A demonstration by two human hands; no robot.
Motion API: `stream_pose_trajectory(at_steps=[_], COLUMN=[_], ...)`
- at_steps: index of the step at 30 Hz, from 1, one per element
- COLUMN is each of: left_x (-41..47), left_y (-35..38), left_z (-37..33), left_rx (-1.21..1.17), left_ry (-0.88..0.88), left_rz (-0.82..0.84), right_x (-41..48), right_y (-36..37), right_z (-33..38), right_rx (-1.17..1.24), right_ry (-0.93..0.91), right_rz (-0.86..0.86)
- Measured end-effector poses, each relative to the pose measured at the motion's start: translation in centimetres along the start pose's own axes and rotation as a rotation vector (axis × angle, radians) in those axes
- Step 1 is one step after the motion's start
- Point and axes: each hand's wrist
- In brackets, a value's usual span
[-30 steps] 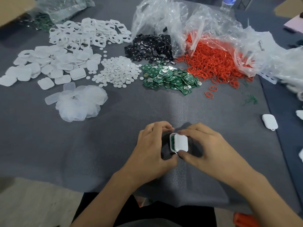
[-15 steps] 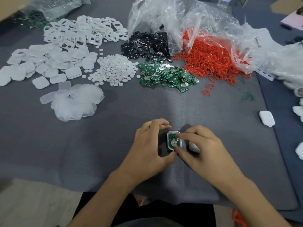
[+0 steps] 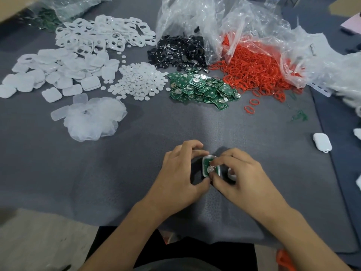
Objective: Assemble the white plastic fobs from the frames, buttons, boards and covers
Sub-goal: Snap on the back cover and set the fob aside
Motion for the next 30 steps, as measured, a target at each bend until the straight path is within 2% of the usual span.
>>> stream_pose_trajectory(at_steps=[19,30], left_x=[0.2,0.2], left_y=[0.0,0.0], left_z=[0.1,-0.1], left_rx=[0.018,0.032], left_ry=[0.030,0.028], left_rz=[-0.015,-0.017], right_x=[0.2,0.1], right_y=[0.1,0.0], right_z=[-0.4,0.6], right_rx=[-0.022,-0.017], right_ry=[-0.020,0.038], right_rz=[-0.002,-0.026])
Point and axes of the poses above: each hand's wrist, its own x-axis towards the middle knuckle, its own y-axis out of the palm, z = x × y
